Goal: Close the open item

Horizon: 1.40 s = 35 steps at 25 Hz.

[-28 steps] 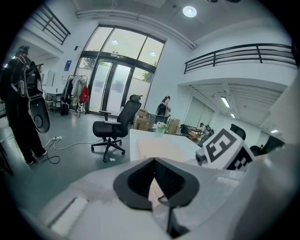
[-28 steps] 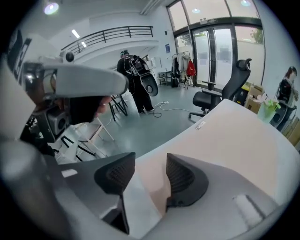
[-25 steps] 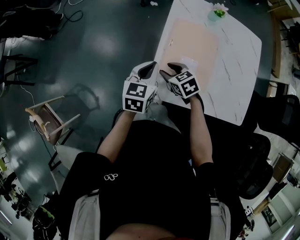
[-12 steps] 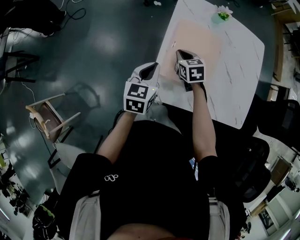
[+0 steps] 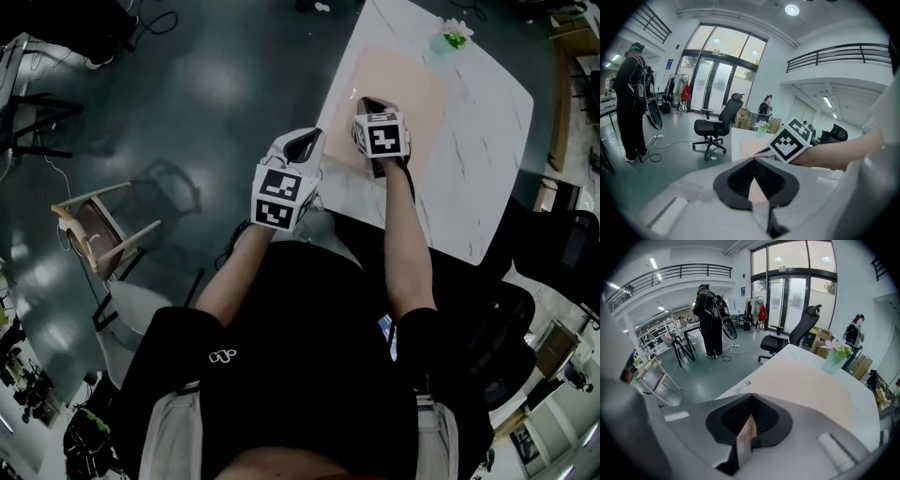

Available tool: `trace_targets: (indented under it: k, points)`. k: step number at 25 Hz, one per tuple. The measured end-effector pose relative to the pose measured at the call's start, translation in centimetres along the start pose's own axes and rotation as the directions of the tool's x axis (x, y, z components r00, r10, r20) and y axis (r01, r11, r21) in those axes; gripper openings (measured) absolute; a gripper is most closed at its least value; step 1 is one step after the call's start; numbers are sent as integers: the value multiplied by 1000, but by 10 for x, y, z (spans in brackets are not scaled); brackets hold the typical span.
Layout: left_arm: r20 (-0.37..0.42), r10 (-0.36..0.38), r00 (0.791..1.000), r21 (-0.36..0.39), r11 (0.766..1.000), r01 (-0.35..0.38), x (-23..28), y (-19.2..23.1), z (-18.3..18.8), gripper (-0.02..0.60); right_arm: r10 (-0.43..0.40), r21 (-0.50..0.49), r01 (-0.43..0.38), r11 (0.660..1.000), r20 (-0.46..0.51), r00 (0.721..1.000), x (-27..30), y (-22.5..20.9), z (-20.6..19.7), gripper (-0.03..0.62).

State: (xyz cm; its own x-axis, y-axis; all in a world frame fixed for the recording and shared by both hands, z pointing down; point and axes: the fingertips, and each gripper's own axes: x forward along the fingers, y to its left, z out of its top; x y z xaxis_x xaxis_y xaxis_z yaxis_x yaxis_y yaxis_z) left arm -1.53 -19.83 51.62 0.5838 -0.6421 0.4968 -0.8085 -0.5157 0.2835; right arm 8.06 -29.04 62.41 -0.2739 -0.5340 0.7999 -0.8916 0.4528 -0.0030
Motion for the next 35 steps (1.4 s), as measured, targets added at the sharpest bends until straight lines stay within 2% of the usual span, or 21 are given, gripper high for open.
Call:
trace_targets:
  k: [3,7,11,14,18,24,29,35]
  points:
    - [5,-4,1000,2,1000,4,0,0,3,0,6,1,-6,1000,-15,1000,1,1,0,-9]
    - [20,-12,1000,16,1000,12,0,-5,13,0,7,43,-9,999,36,999,-5,0,1,-9]
    - [32,-30,999,37,999,29,-2,-9,22,0,0,99,-16,995,156,988,-27,4,8,0]
    - [42,-48,998,55,997,46,0,-17,30,0,-29,180,-20,983,264,964,-58,3,13,0]
    - [67,-92,993,95,992,86,8,-37,47,0,-89,265,-26,964,412,907,-111,-8,20,0]
    - [144,-171,975,161,976,147,13,-72,81,0,-182,297,-5,955,596,782,-200,-27,42,0]
    - [223,-224,949,210,961,178,-1,-98,114,0,-249,309,40,950,676,694,-264,-30,53,0]
    - [284,-286,915,280,938,206,-19,-131,141,0,-303,335,69,940,719,625,-316,-28,53,-2]
